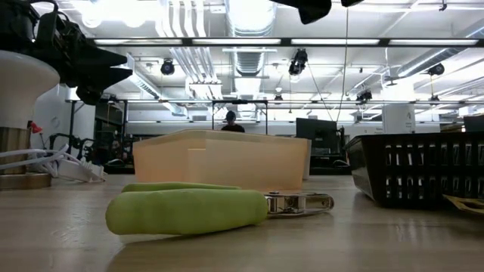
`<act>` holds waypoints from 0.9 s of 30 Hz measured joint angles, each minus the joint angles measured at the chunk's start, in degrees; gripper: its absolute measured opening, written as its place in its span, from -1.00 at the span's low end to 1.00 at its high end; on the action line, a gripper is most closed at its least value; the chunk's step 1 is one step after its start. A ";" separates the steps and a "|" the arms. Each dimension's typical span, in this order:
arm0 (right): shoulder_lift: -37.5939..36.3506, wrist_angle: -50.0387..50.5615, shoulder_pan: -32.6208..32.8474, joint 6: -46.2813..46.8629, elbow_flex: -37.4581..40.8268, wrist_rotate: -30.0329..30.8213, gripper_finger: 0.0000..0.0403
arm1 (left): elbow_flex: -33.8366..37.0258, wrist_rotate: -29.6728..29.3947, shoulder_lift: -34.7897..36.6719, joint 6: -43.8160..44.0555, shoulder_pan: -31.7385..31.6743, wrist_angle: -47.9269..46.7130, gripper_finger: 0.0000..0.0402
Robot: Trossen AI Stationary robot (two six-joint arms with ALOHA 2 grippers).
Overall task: Pick & Place School Supplies
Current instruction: Put the green hole puncher into the orange bin
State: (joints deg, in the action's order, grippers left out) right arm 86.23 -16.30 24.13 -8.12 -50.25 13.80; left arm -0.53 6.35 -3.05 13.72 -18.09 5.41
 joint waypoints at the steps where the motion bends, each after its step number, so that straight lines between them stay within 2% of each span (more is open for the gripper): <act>1: 1.17 -0.25 0.95 0.02 -0.40 1.55 -0.26 | 0.02 0.00 0.00 0.00 0.00 0.02 -0.06; 4: 5.28 -4.68 3.90 0.04 -0.84 7.93 -0.28 | 0.00 0.00 0.00 0.00 0.00 -0.02 -0.06; 8: 9.87 -20.12 8.08 2.40 2.93 17.01 -0.28 | 0.01 0.00 0.00 0.00 0.01 -0.09 -0.06; 10: 11.67 -28.06 10.14 2.89 5.95 19.41 -0.27 | 0.00 0.00 0.00 0.00 0.00 -0.25 -0.06; 15: 12.53 -42.44 13.69 -1.22 13.08 17.88 -0.23 | 0.00 0.00 0.00 0.00 0.00 -0.42 -0.06; 27: 15.98 -43.08 17.90 -2.34 15.79 17.88 -0.17 | 0.02 0.00 -0.04 0.01 0.01 -0.61 -0.06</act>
State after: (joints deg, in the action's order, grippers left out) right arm 102.21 -59.39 42.03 -10.46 -34.46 31.68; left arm -0.51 6.35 -3.09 13.73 -18.08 4.80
